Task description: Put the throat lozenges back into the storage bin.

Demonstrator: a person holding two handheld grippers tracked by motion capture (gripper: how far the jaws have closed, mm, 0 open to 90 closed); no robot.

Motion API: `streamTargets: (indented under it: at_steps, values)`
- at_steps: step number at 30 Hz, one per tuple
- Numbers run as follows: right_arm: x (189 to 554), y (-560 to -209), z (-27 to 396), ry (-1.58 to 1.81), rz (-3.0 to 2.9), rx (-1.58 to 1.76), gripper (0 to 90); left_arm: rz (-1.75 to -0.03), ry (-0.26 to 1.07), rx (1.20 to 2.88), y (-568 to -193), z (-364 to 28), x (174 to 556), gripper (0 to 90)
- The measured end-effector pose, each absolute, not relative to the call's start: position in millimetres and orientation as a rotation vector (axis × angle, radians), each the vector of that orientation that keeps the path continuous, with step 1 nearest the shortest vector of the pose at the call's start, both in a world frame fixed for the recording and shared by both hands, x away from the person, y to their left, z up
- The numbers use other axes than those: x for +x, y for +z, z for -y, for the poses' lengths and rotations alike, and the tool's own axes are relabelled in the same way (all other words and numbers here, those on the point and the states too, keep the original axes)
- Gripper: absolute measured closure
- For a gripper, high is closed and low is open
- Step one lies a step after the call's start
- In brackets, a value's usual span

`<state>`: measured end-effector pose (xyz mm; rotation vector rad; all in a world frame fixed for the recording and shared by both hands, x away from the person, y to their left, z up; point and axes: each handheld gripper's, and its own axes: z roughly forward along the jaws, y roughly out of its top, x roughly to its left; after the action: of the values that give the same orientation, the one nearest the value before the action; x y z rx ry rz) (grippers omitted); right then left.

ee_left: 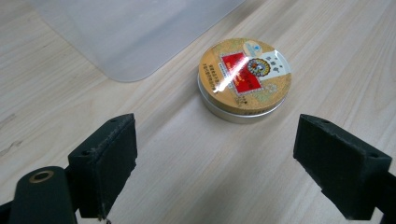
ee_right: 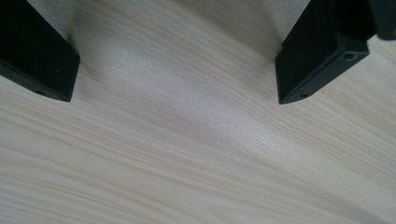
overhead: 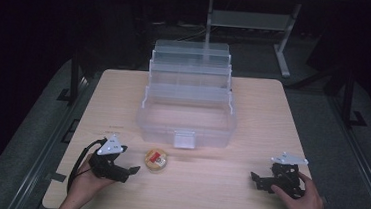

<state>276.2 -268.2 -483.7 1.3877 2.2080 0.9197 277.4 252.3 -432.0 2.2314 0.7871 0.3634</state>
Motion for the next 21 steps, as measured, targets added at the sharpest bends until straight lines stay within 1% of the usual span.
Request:
streamTargets:
  at_steps: [21]
  values:
    - [276.2, -483.6, 268.2, 0.919, -2.208, 1.388, 0.0, -0.735, 0.320, 2.272, -429.6, -231.0, 288.1, 12.8]
